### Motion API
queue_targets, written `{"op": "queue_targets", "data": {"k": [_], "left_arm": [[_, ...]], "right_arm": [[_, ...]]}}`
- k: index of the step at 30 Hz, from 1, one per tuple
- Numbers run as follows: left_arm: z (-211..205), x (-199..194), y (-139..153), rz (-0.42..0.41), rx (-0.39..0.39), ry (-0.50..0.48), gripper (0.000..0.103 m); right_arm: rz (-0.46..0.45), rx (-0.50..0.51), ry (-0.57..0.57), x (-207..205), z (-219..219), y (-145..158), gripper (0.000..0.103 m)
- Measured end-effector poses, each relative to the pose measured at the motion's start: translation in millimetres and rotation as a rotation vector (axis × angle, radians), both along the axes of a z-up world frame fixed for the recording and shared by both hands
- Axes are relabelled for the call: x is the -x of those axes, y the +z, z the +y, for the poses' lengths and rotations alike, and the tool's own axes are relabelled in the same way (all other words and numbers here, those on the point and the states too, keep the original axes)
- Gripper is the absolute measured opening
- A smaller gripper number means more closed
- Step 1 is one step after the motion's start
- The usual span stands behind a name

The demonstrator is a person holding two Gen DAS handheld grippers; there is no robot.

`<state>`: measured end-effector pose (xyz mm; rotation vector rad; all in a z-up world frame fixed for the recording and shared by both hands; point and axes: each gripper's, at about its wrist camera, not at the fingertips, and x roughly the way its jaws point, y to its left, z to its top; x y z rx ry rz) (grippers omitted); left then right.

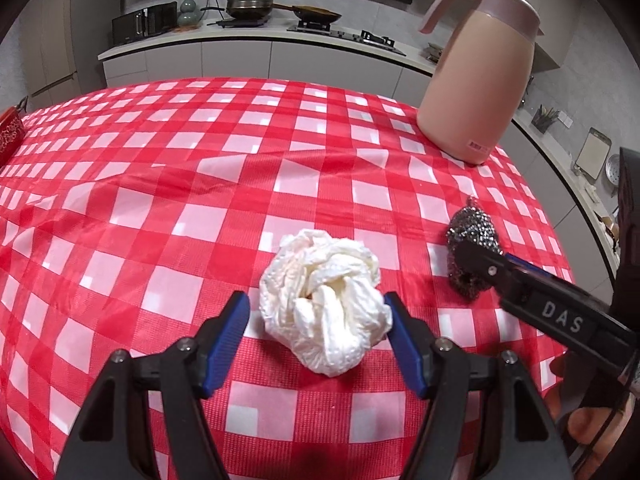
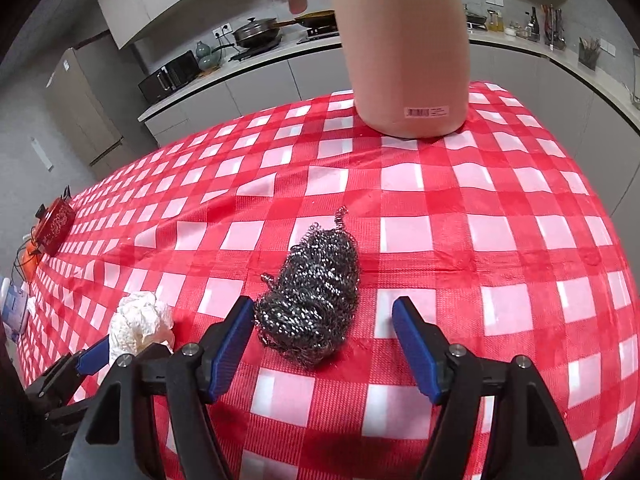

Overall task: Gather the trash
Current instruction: 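Grasp the white tissue with the left tool while the right tool grasps the steel scrubber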

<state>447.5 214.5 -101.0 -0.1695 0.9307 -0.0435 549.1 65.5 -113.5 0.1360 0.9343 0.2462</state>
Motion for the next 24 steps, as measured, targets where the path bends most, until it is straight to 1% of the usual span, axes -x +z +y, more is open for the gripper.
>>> {"op": "queue_targets", "data": {"k": [1,2,3,4,5,7,8,12,15,24], "left_arm": [[0.0,-0.6,-0.5,0.000,0.003,-0.002,0.069],[0.1,-0.7,-0.9,-0.002,0.008,-0.005,0.066],[0.2,-0.9,-1.6,-0.004,0.015,-0.008,0.063],[0.4,-1.2,-2.5,-0.003,0.019,-0.012,0.056],[0.9,-1.3,-3.1,-0.003,0.020,-0.013,0.050],[1.6,-0.2,-2.1,-0.013,0.025,-0.010,0.043],[1.2,0.8,-0.8,-0.019,0.025,-0.012,0.040],[-0.3,2.5,2.0,-0.027,0.034,-0.014,0.036],[-1.8,5.3,5.7,-0.035,0.036,-0.014,0.034],[-15.9,23.8,22.7,-0.066,0.030,-0.017,0.034]], "right_arm": [[-0.003,0.001,0.003,-0.2,1.0,-0.5,0.072],[-0.008,0.002,0.008,-0.7,2.1,-1.0,0.066],[-0.007,0.000,0.013,-1.2,2.7,-1.7,0.057],[-0.003,-0.007,0.023,-2.4,3.4,-2.7,0.052],[0.001,-0.007,0.029,-3.3,4.2,-3.9,0.051],[-0.005,-0.005,0.035,-3.3,5.3,-4.1,0.048],[-0.011,-0.006,0.039,-2.4,4.9,-3.6,0.045],[-0.026,-0.008,0.049,3.4,2.6,-1.0,0.038],[-0.042,-0.011,0.055,10.7,-1.2,3.2,0.036],[-0.073,-0.059,0.054,41.8,-24.8,20.9,0.036]]}}
